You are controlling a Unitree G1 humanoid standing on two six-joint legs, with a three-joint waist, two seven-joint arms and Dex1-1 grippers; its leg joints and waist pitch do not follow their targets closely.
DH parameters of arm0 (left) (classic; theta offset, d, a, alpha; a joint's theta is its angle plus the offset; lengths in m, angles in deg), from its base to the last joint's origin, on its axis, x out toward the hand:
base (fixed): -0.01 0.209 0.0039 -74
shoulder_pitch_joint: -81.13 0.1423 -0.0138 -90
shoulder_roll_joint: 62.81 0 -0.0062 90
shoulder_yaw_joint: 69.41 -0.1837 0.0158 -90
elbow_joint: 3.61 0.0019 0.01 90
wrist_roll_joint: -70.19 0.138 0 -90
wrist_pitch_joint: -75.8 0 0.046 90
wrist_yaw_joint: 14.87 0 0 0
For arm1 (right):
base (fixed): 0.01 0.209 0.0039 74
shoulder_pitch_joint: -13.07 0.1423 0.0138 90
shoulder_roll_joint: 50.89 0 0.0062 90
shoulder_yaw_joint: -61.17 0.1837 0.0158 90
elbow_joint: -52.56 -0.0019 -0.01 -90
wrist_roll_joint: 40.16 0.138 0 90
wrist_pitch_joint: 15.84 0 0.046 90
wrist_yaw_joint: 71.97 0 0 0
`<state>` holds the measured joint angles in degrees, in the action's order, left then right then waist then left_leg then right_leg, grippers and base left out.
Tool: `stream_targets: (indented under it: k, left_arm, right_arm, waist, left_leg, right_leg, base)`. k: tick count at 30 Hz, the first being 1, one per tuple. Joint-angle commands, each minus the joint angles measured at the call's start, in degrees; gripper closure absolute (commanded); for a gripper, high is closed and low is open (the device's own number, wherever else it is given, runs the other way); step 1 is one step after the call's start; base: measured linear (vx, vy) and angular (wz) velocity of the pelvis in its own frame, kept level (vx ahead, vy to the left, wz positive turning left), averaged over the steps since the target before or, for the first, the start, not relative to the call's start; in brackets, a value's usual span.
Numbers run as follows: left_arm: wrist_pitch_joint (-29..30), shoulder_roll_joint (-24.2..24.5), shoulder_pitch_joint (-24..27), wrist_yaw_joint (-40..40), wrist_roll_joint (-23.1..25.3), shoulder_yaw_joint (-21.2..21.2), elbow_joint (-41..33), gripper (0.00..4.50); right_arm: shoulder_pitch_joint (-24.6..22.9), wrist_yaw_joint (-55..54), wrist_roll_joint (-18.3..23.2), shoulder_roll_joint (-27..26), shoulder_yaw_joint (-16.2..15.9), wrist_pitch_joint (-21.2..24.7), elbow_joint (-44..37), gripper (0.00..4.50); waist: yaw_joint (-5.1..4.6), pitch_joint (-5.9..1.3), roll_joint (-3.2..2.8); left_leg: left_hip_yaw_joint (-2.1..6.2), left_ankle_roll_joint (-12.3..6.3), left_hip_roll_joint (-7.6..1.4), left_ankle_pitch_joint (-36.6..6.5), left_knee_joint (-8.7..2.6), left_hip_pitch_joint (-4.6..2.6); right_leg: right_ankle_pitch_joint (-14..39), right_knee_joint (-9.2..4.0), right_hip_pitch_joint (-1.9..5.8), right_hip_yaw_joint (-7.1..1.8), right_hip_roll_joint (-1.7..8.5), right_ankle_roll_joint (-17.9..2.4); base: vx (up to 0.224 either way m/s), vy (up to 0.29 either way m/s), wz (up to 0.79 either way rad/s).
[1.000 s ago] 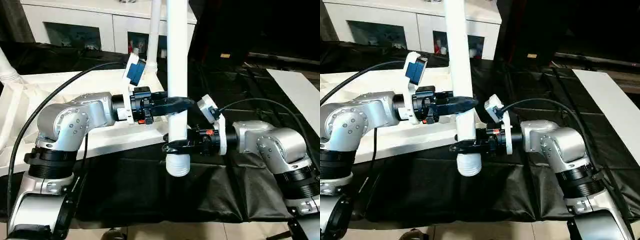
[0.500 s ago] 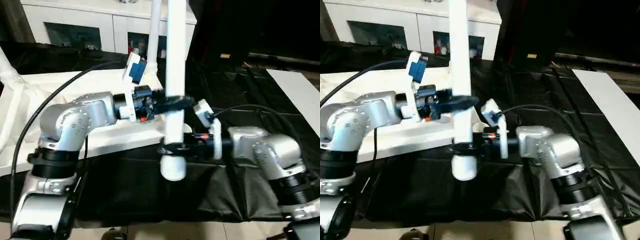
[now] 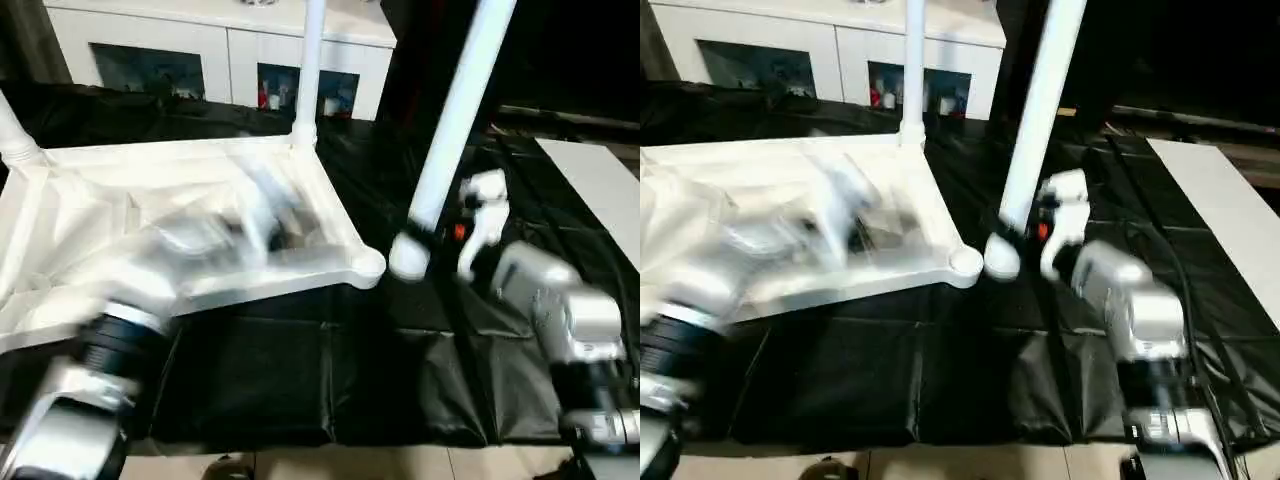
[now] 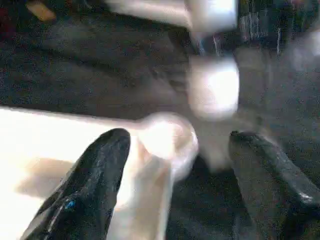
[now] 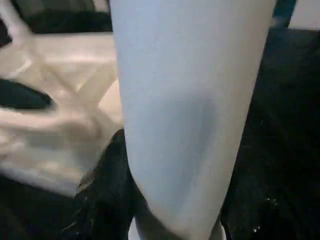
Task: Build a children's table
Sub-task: Insert table leg to table base
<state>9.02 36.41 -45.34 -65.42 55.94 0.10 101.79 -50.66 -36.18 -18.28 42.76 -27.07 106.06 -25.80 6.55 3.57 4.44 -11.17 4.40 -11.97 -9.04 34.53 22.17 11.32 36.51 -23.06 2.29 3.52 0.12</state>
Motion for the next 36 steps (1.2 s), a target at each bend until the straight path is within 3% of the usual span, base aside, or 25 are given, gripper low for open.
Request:
stream_targets:
  k: [1,2,3,5,7,10,13,16,21,29,36]
  left_arm:
    - [-4.6,-0.5,-1.5,-2.3,4.3,-3.2,3.4,0.94]
    - [-5.0,-0.6,-1.5,-2.5,4.5,-3.4,3.9,0.94]
    - [-7.0,-1.2,-2.4,-2.4,6.2,-4.2,6.8,0.94]
    - [-10.4,-2.2,-4.1,-2.7,8.8,-5.3,12.5,0.94]
    - [-13.1,-2.6,-6.0,-2.4,11.4,-7.0,18.7,0.94]
    - [-16.1,-2.8,-8.3,-1.4,14.6,-8.4,26.1,0.94]
    - [-14.5,-4.2,-10.4,-0.2,13.5,-5.1,32.7,1.28]
    - [-14.1,-4.0,-10.8,-1.4,13.6,-4.8,34.0,1.51]
    - [-14.8,-4.5,-11.7,-6.5,12.5,-3.6,36.4,1.81]
    - [-12.9,-3.9,-11.8,-9.8,12.5,-3.1,35.6,2.43]
    - [-13.3,-3.3,-11.0,-11.5,14.3,-3.0,36.1,2.94]
  right_arm:
    - [-0.5,0.4,-0.4,1.3,0.5,-0.8,-2.4,2.63]
    - [-0.6,0.3,-0.4,1.2,0.6,-0.8,-2.5,2.63]
    - [-0.9,0.2,-0.3,1.4,0.6,-0.7,-3.0,2.63]
    - [-1.4,0.5,0.2,1.7,0.6,-0.4,-4.2,2.63]
    - [-2.1,1.6,0.2,2.1,0.1,0.1,-5.3,2.63]
    - [-2.7,3.0,0.1,2.6,-0.9,0.4,-6.1,2.63]
    - [-2.9,3.6,0.1,2.8,-1.8,0.5,-6.5,2.63]
    - [-2.9,3.8,0.1,2.9,-2.1,0.7,-6.6,2.63]
    - [-2.8,5.0,-0.1,3.3,-2.7,1.0,-6.8,2.63]
    - [-2.2,5.4,-0.3,3.9,-2.7,0.4,-6.2,2.63]
    - [-2.3,5.9,-0.4,3.8,-3.0,0.2,-6.1,2.63]
  waist:
    - [-0.07,-4.47,-0.56]
    - [-0.13,-4.36,-0.51]
    - [-0.13,-4.22,-1.09]
    - [-0.29,-4.16,-0.85]
    - [-0.21,-4.26,-1.20]
    - [-0.15,-4.36,-0.99]
    - [-0.11,-4.31,-0.85]
    - [0.05,-4.24,-0.75]
    - [-0.02,-4.05,-0.67]
    - [0.08,-4.23,-0.78]
    - [0.02,-4.09,-0.70]
  left_leg:
    - [0.74,2.87,-1.10,-9.2,-4.04,-1.46]
    - [0.71,2.83,-1.10,-9.5,-4.08,-1.38]
    - [0.74,2.85,-1.02,-10.3,-4.09,-1.50]
    - [0.67,2.87,-0.95,-11.8,-4.09,-1.60]
    - [0.89,3.04,-1.13,-12.3,-4.13,-1.67]
    - [0.98,2.82,-1.16,-12.8,-4.08,-1.74]
    - [0.89,2.55,-1.19,-12.9,-3.97,-1.76]
    - [0.96,2.17,-1.30,-12.9,-4.00,-1.76]
    - [0.93,1.86,-1.18,-13.7,-4.02,-1.78]
    - [0.94,1.71,-1.39,-12.5,-4.05,-1.75]
    - [0.95,1.58,-1.40,-13.2,-4.10,-1.77]
  right_leg:
    - [6.4,-4.08,2.70,-2.21,3.87,-7.6]
    - [6.7,-4.22,2.72,-2.23,3.90,-7.8]
    - [8.0,-4.46,2.58,-2.27,3.86,-7.9]
    - [9.9,-4.94,2.57,-2.27,3.81,-7.7]
    - [10.4,-4.65,2.62,-2.25,4.03,-7.8]
    - [10.4,-4.65,2.64,-2.22,4.11,-7.9]
    - [9.3,-4.54,2.58,-2.17,4.18,-9.7]
    - [9.9,-4.61,2.59,-2.17,4.43,-10.5]
    - [12.8,-5.06,2.45,-2.19,4.47,-10.1]
    - [8.3,-4.37,2.61,-2.15,4.44,-11.7]
    - [10.5,-4.66,2.59,-2.19,4.54,-11.2]
  base:
    - [0.000,0.000,0.00]
    - [0.000,0.000,0.00]
    - [0.000,0.000,0.00]
    - [0.000,0.000,0.00]
    - [0.000,0.000,0.00]
    - [0.000,0.000,0.00]
    - [0.000,0.000,0.00]
    - [0.000,0.000,0.00]
    - [0.000,0.000,0.00]
    - [0.000,0.000,0.00]
    - [0.000,0.000,0.00]
